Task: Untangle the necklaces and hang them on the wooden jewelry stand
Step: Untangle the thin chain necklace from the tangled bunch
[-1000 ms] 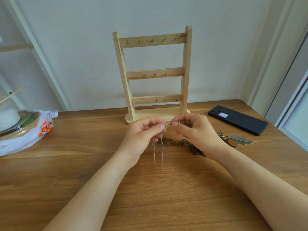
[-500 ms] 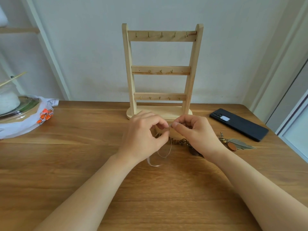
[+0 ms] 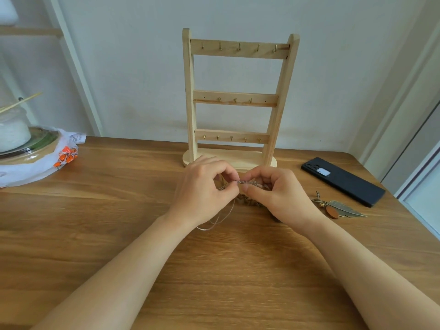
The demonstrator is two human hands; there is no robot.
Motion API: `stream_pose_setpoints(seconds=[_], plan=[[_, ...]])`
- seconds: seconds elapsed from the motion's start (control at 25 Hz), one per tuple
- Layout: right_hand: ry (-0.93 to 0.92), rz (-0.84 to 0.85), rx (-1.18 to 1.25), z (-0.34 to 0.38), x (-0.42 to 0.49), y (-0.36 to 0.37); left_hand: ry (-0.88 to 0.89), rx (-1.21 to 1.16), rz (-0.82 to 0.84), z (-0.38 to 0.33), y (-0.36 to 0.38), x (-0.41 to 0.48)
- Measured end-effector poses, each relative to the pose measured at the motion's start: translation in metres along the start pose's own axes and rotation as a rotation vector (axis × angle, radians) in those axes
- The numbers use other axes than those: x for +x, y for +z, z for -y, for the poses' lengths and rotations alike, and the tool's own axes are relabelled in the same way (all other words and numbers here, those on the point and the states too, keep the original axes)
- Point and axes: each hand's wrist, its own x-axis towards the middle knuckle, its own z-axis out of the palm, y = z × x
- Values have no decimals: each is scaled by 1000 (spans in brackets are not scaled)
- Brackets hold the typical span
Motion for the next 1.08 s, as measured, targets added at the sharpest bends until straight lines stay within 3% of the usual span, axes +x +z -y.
stream_pose_setpoints(seconds=[0.2,0.6,0.88,1.08], plan=[[-16,-41,-26,-4,2,1,38,110,-75,5,1,2],[-59,-66,-151,-8,0,4,-84,-62,63,-3,-4,-1],[-32,-57,-60,-10,3,5,-424,-394,132,-6,-1,4],[-37,-56,-53,-10,2,4,-461,-434,174,-5,-3,3]])
